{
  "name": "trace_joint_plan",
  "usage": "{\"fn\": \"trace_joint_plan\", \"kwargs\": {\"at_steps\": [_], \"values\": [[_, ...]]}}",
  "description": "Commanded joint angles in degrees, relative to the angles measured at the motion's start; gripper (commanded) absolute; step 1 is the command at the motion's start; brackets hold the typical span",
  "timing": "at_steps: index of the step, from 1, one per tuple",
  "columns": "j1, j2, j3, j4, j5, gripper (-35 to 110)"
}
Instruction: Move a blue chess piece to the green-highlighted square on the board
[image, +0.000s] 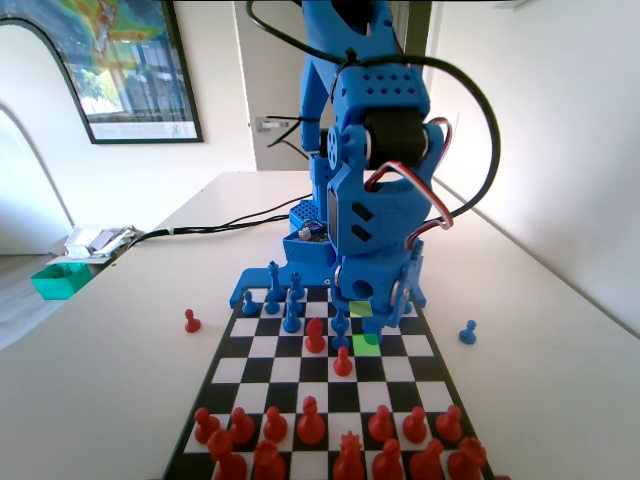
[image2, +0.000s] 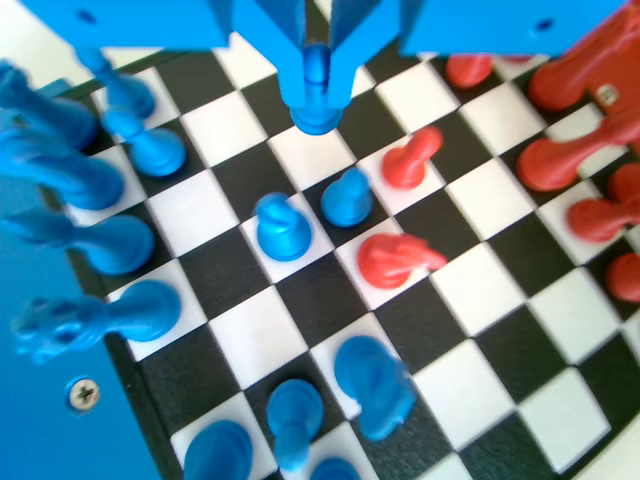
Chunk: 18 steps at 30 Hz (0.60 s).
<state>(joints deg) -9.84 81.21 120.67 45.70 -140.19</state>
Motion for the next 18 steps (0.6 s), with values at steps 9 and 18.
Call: {"fn": "trace_joint_plan", "kwargs": {"at_steps": [9, 18], "values": [[0.62, -0.18, 2.2, -4.13, -1.76, 1], [0.79, -0.7, 4.39, -6.86, -2.55, 1]]}}
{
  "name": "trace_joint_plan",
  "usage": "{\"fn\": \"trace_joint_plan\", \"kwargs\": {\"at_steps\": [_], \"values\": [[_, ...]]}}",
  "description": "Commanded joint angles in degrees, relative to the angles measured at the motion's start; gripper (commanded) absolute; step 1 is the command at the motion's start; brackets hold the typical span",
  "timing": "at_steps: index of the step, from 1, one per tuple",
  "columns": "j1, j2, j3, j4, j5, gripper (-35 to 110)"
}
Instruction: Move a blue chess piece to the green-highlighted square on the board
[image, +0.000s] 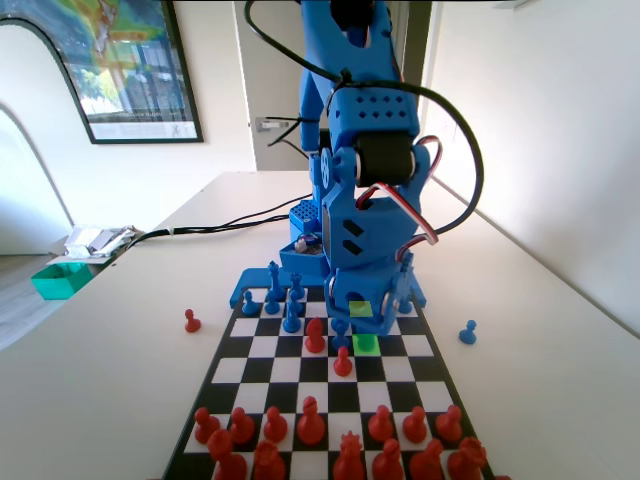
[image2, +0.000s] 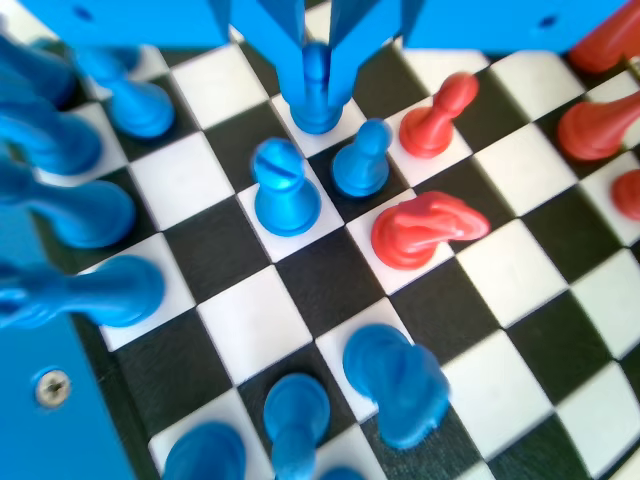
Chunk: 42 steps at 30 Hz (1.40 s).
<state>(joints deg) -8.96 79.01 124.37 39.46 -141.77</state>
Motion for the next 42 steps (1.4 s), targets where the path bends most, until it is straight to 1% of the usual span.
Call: {"fn": "trace_joint_plan", "kwargs": {"at_steps": [1, 4, 7, 9, 12, 16, 21, 26, 30, 32, 34, 37, 42], "values": [[-0.09, 1.49, 0.7, -0.62, -1.05, 1], [-0.09, 1.49, 0.7, -0.62, -1.14, 2], [0.18, 1.58, 0.53, -0.53, -0.88, 6], [0.53, 1.58, 0.0, -0.26, -1.41, 12], [1.05, 2.02, -0.79, 0.97, -2.81, 17], [1.41, 3.08, -2.64, 3.78, -3.43, 17], [1.32, 5.62, -7.56, 10.81, -2.29, 15], [0.53, 8.09, -14.41, 19.34, 0.53, 7], [0.09, 10.63, -17.67, 23.73, 3.08, 1], [0.09, 12.66, -18.02, 25.66, 3.87, 1], [-0.09, 15.38, -17.49, 26.46, 6.24, 1], [-0.18, 20.39, -16.52, 27.51, 14.59, 1], [1.41, 31.11, -18.19, 36.56, 27.25, 1]]}}
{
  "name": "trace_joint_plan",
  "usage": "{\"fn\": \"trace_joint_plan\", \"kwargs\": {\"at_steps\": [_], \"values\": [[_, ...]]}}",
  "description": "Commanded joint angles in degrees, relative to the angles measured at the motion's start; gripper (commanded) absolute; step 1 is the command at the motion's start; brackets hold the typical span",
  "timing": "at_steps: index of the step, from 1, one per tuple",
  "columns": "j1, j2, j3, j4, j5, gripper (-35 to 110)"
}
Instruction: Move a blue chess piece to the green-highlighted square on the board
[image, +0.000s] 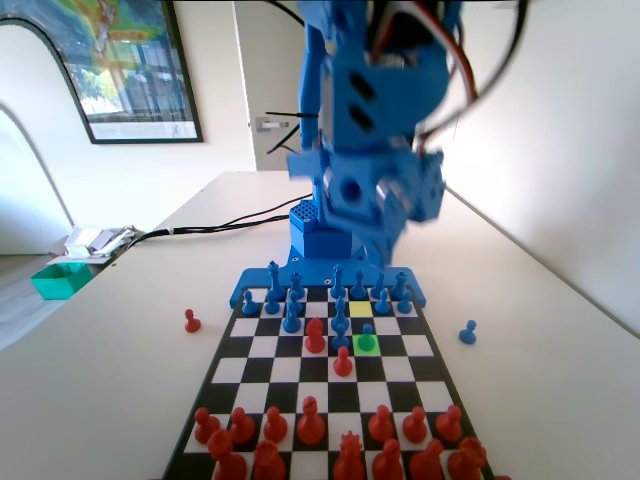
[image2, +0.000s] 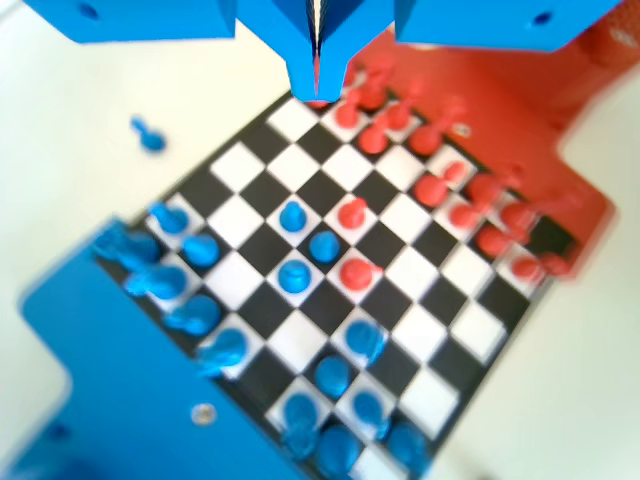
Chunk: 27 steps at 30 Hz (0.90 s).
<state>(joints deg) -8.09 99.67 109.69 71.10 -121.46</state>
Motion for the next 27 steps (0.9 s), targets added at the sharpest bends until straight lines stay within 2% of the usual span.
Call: {"fn": "trace_joint_plan", "kwargs": {"at_steps": [1, 11, 20, 27], "values": [[1.23, 12.66, -4.04, 6.77, 8.17, 1], [8.35, 34.54, -4.04, 24.52, 17.05, 1], [11.69, 54.58, 4.48, 26.89, 18.11, 1], [11.43, 64.51, 11.07, 23.2, 19.95, 1]]}}
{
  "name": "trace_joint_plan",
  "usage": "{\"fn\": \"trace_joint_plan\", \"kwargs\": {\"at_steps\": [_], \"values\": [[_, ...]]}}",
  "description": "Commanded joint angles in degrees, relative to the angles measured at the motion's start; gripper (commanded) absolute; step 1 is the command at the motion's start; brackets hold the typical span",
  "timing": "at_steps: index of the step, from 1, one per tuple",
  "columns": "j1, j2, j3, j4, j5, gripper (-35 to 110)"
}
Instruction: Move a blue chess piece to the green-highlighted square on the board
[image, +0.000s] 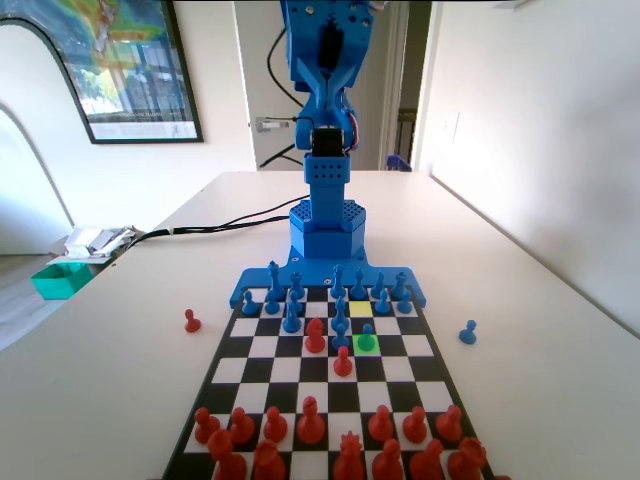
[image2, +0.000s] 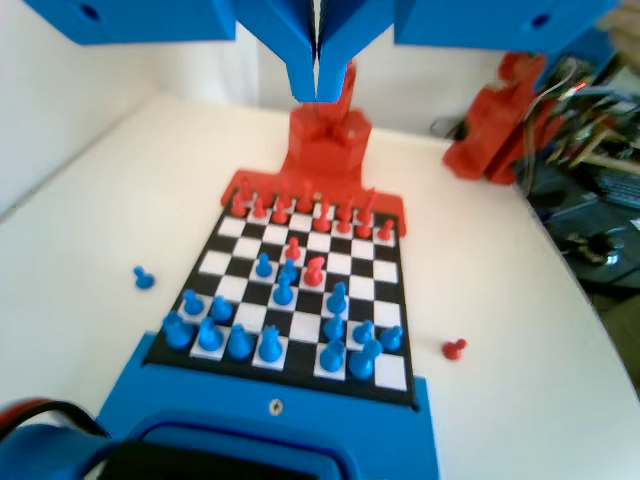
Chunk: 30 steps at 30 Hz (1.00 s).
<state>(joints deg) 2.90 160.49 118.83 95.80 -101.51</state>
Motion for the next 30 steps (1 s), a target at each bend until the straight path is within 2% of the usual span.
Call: {"fn": "trace_joint_plan", "kwargs": {"at_steps": [1, 13, 30], "values": [[0.35, 5.01, 2.99, -2.02, 0.09, 1], [-1.05, 14.59, 6.06, -5.62, 0.7, 1], [-1.32, 14.59, 6.06, -5.62, 0.79, 1]]}}
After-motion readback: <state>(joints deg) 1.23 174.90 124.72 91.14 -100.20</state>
